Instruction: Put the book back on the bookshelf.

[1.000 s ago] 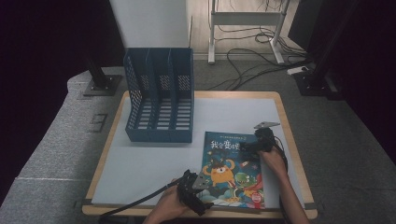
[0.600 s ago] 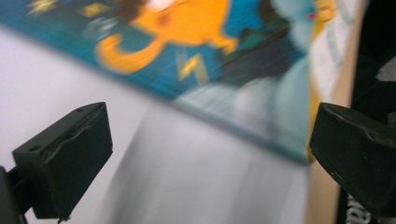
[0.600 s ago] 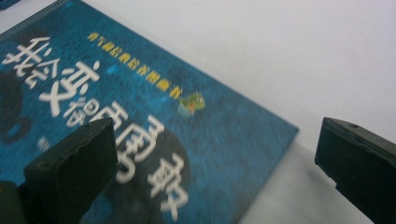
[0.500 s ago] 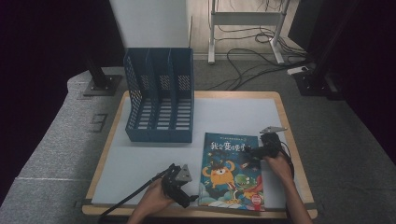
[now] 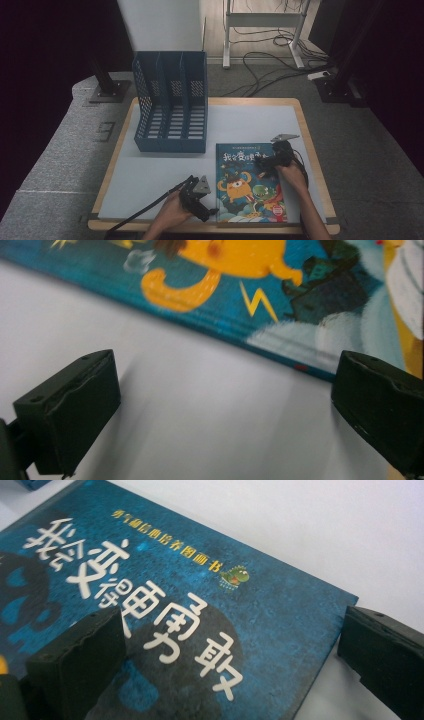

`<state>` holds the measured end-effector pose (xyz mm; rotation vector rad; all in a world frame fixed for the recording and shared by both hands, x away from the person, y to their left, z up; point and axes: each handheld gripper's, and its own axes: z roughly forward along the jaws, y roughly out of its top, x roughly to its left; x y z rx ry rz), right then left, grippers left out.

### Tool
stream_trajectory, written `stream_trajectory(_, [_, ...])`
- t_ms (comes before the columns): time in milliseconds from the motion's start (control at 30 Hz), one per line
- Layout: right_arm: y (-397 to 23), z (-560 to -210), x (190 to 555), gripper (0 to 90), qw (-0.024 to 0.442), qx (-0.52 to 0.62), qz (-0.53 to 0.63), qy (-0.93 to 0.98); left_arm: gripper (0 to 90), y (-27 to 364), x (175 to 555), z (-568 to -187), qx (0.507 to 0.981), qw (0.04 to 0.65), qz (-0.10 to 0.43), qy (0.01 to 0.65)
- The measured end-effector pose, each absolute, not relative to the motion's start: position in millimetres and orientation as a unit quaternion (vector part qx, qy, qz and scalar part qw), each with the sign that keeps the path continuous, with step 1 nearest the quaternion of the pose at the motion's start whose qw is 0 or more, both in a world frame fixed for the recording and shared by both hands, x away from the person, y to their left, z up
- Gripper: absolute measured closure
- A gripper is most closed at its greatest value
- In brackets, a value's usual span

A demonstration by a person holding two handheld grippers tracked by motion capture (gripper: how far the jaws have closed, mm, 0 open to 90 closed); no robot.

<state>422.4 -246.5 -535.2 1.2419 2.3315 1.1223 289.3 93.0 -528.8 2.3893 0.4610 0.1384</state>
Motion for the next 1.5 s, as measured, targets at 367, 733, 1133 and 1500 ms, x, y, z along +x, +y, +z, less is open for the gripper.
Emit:
stream_trajectory(367, [-220.3, -532.1, 449.2, 0.0, 0.124, 0.409, 0.37, 0.825, 0.0, 64.0, 295.3, -529.0, 0.915, 0.362, 0.029, 0.173])
stream_trajectory(733, [-213.0, -532.3, 454.9, 0.0, 0.121, 0.409, 0.373, 0.824, 0.0, 66.1, 300.1, -527.1, 0.916, 0.366, 0.027, 0.164])
stream_trajectory(1133, [-251.7, -529.2, 400.5, 4.8, 0.049, 0.432, 0.419, 0.797, 0.0, 74.4, 320.4, -528.7, 0.919, 0.357, 0.024, 0.164])
stream_trajectory(1500, [-253.2, -520.1, 381.3, 4.9, 0.024, 0.455, 0.403, 0.794, 0.0, 74.2, 317.4, -529.4, 0.923, 0.35, 0.034, 0.155])
